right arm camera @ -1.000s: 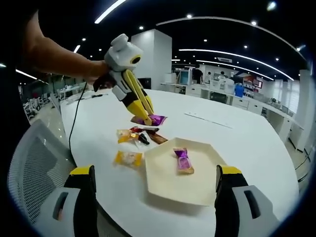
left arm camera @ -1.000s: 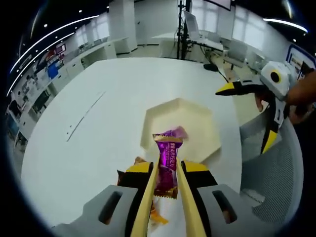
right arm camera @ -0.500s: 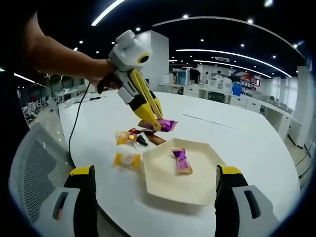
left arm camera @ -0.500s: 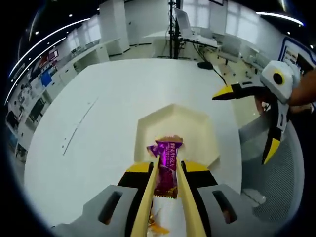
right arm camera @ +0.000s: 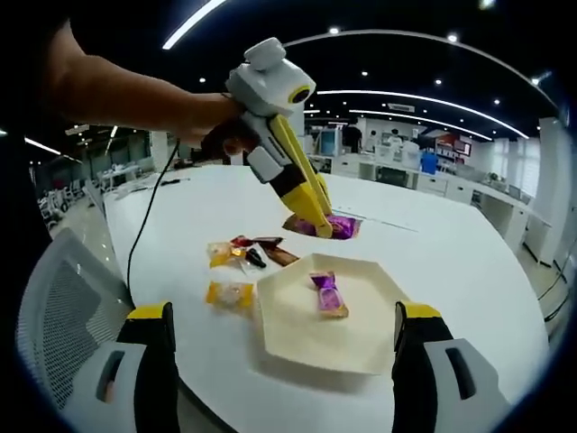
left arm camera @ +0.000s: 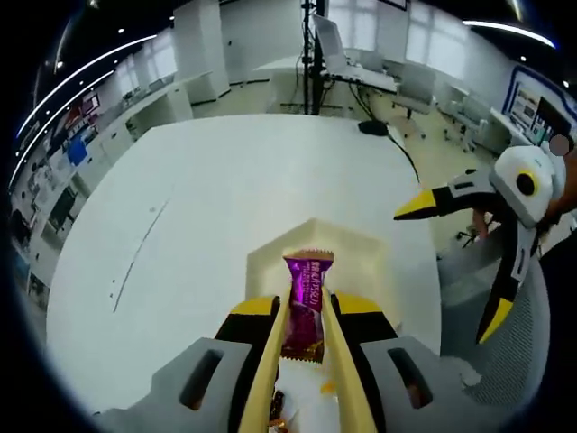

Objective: Place the target food into the container with the food tongs after gripping and lifting it, then release it inside without dropping or visibly crushing the food.

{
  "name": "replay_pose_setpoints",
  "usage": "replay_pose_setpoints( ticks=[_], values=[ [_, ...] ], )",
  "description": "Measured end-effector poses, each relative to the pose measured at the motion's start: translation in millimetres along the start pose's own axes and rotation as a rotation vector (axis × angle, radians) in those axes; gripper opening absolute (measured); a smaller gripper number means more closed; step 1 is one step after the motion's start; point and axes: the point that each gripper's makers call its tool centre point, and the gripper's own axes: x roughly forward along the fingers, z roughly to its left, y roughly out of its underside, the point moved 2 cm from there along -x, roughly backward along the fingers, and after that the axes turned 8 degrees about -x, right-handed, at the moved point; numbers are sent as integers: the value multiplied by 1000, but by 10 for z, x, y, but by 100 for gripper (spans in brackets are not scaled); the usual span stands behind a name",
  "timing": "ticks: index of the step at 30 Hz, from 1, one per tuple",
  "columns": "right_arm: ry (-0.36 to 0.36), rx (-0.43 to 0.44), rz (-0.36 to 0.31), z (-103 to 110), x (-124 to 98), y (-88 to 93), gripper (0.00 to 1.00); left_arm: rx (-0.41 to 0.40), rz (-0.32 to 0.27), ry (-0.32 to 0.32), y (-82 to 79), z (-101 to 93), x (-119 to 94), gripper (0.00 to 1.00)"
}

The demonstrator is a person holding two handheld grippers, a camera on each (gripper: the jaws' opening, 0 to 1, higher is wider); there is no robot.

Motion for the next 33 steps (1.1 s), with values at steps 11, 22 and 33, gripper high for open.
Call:
replay_pose_setpoints(
  ticks=[11,22,33],
  values=[
    [0,6,3,7,-5,-2,99,33,1,17,-165,-106,8,19],
    [-1,-4,17,15,4,19,99,33,0,23,-188,-159,28,19],
    [-6,-6,18,21,8,20,99,40,-39,29,-218,-138,28,23]
  ],
)
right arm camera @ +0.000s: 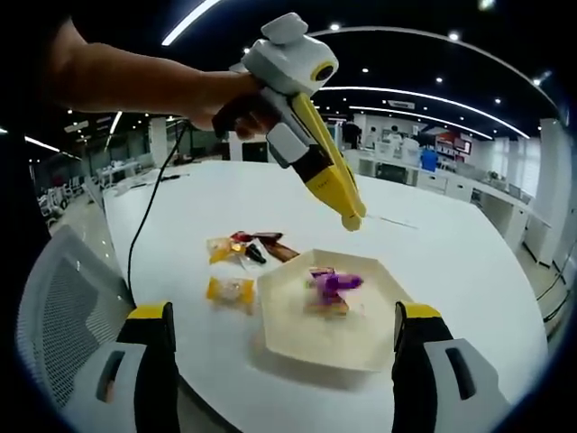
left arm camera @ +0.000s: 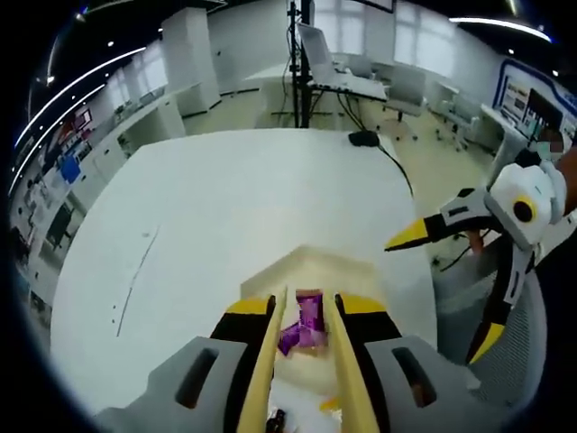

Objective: Place the target food into the container with the food tongs after gripping and lifting it, then release it inside without dropping or visibly crushing the food.

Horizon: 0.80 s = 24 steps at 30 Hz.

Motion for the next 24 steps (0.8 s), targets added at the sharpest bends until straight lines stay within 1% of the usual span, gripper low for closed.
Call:
replay_pose_setpoints(
  ticks=[12,24],
  values=[
    [1,3,1,-6,-4,3,99,-21,-26,3,-34,14,-27,23],
    [5,4,5,-7,-8,6,99,-12,-29,5,14,21,-55,24]
  ],
)
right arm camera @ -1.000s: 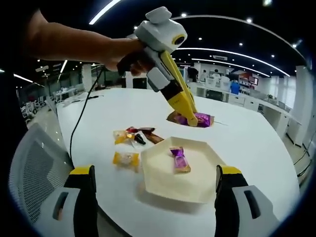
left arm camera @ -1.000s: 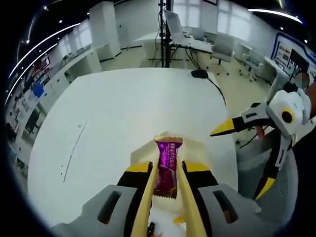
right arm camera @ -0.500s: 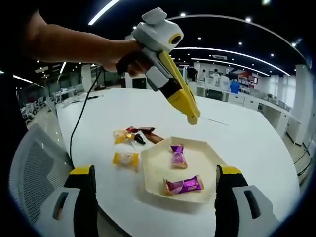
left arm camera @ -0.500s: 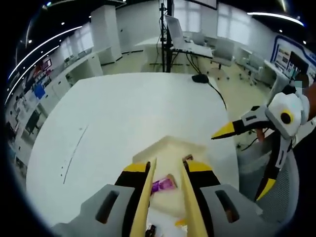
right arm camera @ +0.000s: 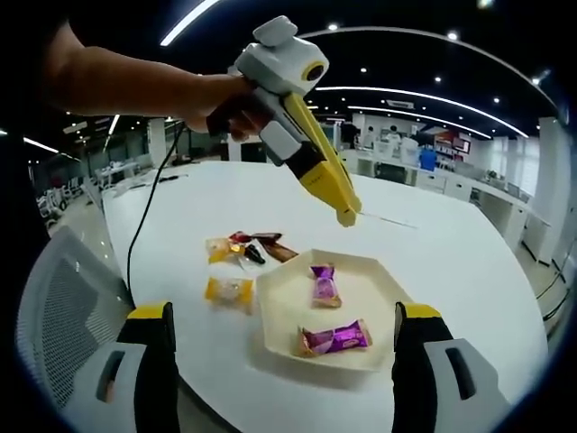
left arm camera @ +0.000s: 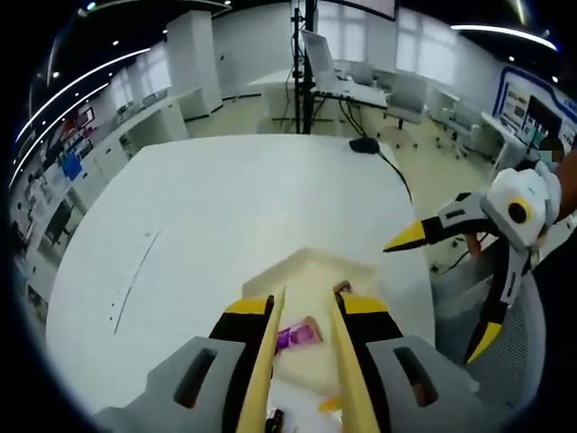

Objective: Place the target food into the container with the food tongs after gripping and lifting it, then release it inside without dropping or visibly crushing the food.

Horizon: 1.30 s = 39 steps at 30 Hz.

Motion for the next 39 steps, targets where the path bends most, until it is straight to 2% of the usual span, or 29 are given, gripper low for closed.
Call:
replay_pose_setpoints(
  ticks=[7,12,21,25,39],
  values=[
    [-2,-1,2,2,0,3,99,-9,-12,-4,42,29,-37,24],
    [-4,-3,3,8,1,3,99,-11,-8,-5,176,9,-52,24],
    [-9,-9,7,20,10,8,99,-27,-5,-17,371,86,-172,24],
    [-7,-12,8,18,9,9,99,-30,-11,1,485,78,-259,24],
    [-13,-21,12,35,15,11,99,-68,9,-56,966,291,-542,24]
  ],
)
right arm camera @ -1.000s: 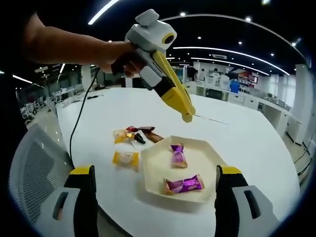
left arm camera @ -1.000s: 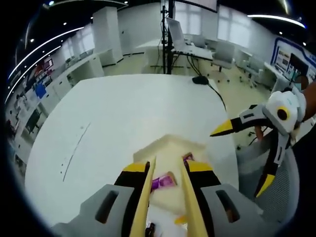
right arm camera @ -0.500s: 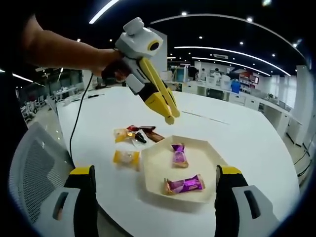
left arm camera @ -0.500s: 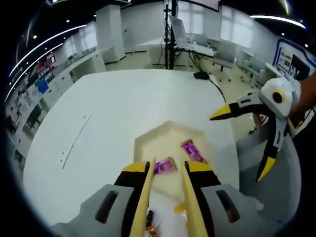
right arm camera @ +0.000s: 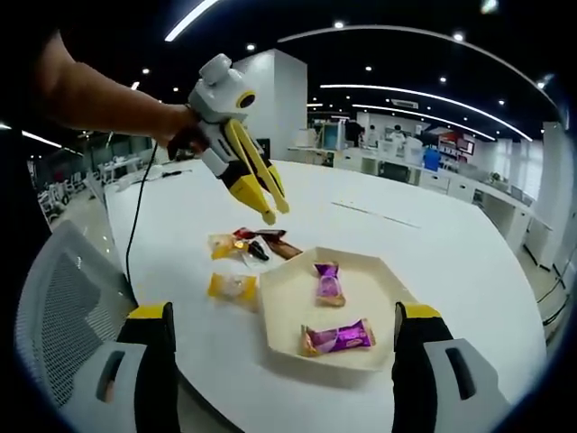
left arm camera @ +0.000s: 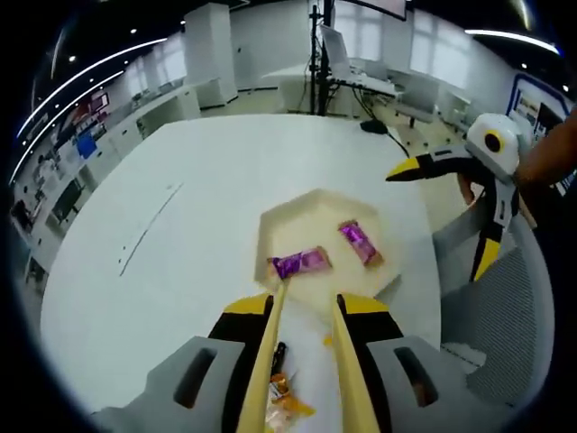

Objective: Place the target food into the container with the food tongs after gripping and lifting it, then release it inside without dropping or visibly crushing the food.

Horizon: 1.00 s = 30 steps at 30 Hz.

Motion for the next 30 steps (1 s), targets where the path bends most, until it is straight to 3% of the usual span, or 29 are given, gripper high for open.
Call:
replay_pose_setpoints(
  ticks=[11,20,30],
  values=[
    [-9,-2,7,15,9,8,99,7,20,-47,374,196,-248,24],
    [-14,-5,18,25,20,25,99,-47,41,-93,767,402,-507,24],
    [-31,-11,31,59,35,43,99,-91,8,-123,876,411,-546,24]
  ],
)
